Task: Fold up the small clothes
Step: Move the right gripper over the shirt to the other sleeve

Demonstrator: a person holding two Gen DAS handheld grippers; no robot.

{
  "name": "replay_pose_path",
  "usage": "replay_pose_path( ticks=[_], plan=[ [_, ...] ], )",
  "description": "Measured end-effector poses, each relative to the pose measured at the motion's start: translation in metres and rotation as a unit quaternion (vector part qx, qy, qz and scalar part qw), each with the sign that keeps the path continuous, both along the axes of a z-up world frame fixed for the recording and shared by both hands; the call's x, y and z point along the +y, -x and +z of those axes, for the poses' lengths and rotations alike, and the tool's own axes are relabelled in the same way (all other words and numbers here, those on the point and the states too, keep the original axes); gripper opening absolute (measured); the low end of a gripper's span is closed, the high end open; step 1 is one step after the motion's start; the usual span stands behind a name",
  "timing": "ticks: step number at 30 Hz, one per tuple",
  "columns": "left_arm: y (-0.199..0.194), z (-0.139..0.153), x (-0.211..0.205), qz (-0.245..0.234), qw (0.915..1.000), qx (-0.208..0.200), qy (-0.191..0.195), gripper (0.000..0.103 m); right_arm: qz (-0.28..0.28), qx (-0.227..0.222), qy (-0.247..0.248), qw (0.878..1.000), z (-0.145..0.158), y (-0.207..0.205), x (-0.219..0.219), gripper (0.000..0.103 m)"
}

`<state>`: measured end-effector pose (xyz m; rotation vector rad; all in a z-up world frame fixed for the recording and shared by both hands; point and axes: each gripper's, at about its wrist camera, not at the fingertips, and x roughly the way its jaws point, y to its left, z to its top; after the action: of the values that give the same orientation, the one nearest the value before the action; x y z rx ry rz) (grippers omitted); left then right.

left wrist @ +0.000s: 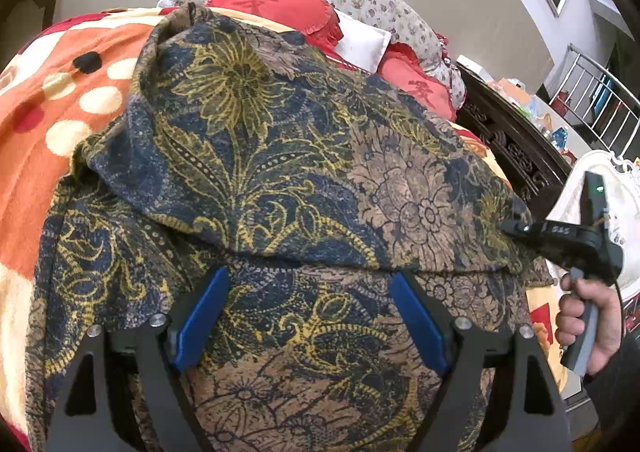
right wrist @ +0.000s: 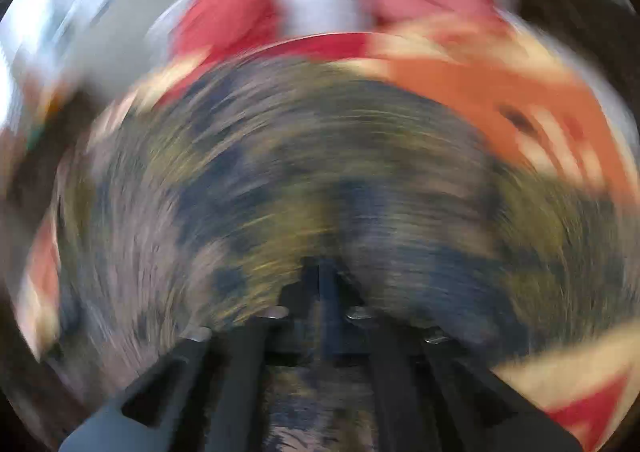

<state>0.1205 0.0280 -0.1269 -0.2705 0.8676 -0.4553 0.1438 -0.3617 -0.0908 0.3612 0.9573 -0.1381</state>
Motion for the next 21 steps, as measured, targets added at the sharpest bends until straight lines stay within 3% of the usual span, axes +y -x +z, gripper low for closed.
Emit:
replay_pose_path(
  ticks=[4, 5, 7, 8, 10, 14, 17, 20, 21],
  plan=[
    [0.0, 0.0, 0.001, -0.001, 1.0, 0.0, -0.001, 0.089, 0.053, -0.035, 0.023, 0.998, 0.021, 0.017, 0.03, 0.048],
    [0.0, 0.0, 0.0, -0.001, 1.0, 0.001, -0.001, 0.089, 0.068, -0.042, 0.02, 0.997, 0.02, 0.022, 0.038, 0.05],
    [0.001, 0.002, 0.0, -0.001, 1.0, 0.001, -0.004, 0.089, 0.08, -0.023, 0.04, 0.996, 0.005, 0.027, 0.04, 0.068],
    [0.001, 0.002, -0.001, -0.001, 1.0, 0.001, -0.005, 0.089, 0.084, 0.013, 0.057, 0.995, -0.013, 0.025, 0.042, 0.068],
    [0.001, 0.002, -0.003, -0.001, 0.9999, 0.001, -0.011, 0.089, 0.106, -0.024, 0.117, 0.987, -0.014, 0.035, 0.05, 0.067],
    [0.001, 0.003, -0.005, -0.003, 0.9998, 0.001, -0.017, 0.09, 0.125, 0.015, 0.197, 0.972, -0.016, 0.035, 0.08, 0.073],
    [0.002, 0.014, -0.013, 0.005, 0.9987, -0.004, -0.051, 0.085, 0.093, -0.004, 0.17, 0.981, 0.0, 0.046, 0.079, 0.072],
    [-0.01, 0.047, -0.013, 0.033, 0.9975, -0.05, -0.038, 0.085, 0.076, -0.047, 0.163, 0.983, 0.003, 0.051, 0.081, 0.072],
    [-0.02, 0.056, -0.015, 0.039, 0.9962, -0.064, -0.043, 0.085, 0.073, -0.04, 0.164, 0.983, -0.007, 0.05, 0.081, 0.074]
  ],
)
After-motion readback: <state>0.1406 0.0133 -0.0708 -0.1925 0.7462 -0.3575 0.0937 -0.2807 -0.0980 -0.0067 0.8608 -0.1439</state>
